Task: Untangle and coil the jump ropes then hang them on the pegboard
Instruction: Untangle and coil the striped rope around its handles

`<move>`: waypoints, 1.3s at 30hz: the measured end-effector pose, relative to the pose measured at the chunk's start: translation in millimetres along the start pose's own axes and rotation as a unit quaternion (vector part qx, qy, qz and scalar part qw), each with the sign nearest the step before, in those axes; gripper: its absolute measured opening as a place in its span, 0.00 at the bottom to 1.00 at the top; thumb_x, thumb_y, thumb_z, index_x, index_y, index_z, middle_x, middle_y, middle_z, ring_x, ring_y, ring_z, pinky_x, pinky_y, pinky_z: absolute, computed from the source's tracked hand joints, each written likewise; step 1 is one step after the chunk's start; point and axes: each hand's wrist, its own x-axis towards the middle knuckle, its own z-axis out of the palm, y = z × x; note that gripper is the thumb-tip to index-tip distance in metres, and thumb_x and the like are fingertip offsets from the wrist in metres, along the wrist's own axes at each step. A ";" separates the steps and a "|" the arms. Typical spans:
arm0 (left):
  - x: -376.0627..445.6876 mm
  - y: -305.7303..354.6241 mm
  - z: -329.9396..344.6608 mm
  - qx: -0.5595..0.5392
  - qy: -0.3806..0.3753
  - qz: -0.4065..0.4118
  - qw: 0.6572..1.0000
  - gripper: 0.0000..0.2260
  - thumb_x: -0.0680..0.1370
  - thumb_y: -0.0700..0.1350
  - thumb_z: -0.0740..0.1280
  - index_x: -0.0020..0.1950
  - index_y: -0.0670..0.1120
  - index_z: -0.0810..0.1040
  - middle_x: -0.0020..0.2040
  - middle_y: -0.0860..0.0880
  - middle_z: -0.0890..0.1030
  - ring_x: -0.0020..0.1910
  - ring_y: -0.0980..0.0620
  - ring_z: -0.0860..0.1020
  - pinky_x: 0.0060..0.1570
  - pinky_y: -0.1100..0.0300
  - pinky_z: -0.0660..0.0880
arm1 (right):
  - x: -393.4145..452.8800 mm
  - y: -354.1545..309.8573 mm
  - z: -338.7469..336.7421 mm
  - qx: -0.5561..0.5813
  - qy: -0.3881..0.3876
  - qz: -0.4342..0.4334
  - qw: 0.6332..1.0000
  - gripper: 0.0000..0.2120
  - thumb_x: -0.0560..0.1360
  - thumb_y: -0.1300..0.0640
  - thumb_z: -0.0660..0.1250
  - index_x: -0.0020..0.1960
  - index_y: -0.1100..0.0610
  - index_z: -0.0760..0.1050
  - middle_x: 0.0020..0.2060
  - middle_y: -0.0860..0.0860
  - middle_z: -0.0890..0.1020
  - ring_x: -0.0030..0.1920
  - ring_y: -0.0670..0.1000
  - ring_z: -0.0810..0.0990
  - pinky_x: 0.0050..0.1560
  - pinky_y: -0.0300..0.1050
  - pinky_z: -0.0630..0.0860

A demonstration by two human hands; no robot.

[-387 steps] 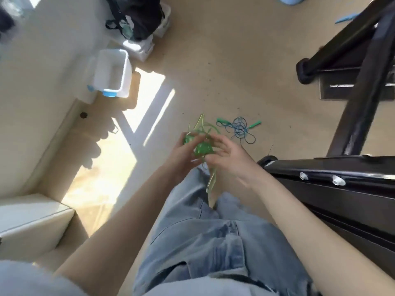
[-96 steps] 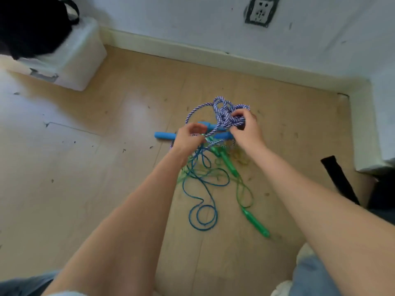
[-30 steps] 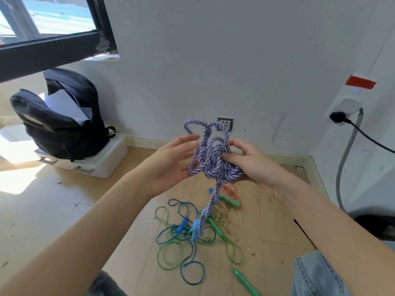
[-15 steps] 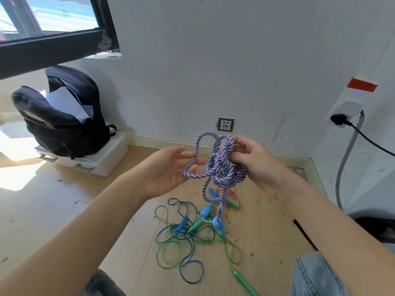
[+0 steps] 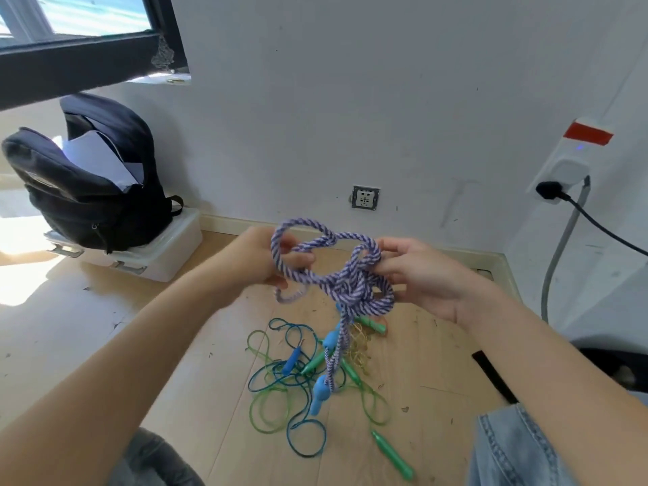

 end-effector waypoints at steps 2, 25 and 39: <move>-0.6 -1.8 -15.1 -0.006 0.007 -0.001 1.000 0.08 0.66 0.50 0.71 0.38 0.46 0.81 0.32 0.49 0.82 0.28 0.58 0.77 0.30 0.67 0.76 | 0.0 -5.5 -4.8 0.032 0.045 0.008 0.998 0.09 0.76 0.67 0.60 0.42 0.56 0.74 0.35 0.51 0.79 0.31 0.46 0.76 0.28 0.36 0.72; 3.5 9.5 1.7 -0.415 -0.064 -0.027 0.907 0.11 0.77 0.52 0.62 0.45 0.43 0.72 0.39 0.48 0.81 0.34 0.50 0.82 0.41 0.54 0.81 | 13.1 -0.6 4.0 -0.136 0.129 -0.065 0.980 0.12 0.78 0.60 0.54 0.38 0.57 0.70 0.34 0.56 0.74 0.35 0.52 0.72 0.38 0.45 0.65; 5.5 0.0 7.2 -0.089 0.013 -0.005 0.996 0.07 0.79 0.43 0.63 0.48 0.43 0.80 0.37 0.51 0.82 0.19 0.59 0.67 0.25 0.65 0.73 | 8.0 -0.1 11.0 -0.174 0.035 -0.154 0.972 0.11 0.76 0.50 0.64 0.37 0.53 0.77 0.32 0.45 0.79 0.33 0.39 0.75 0.36 0.28 0.69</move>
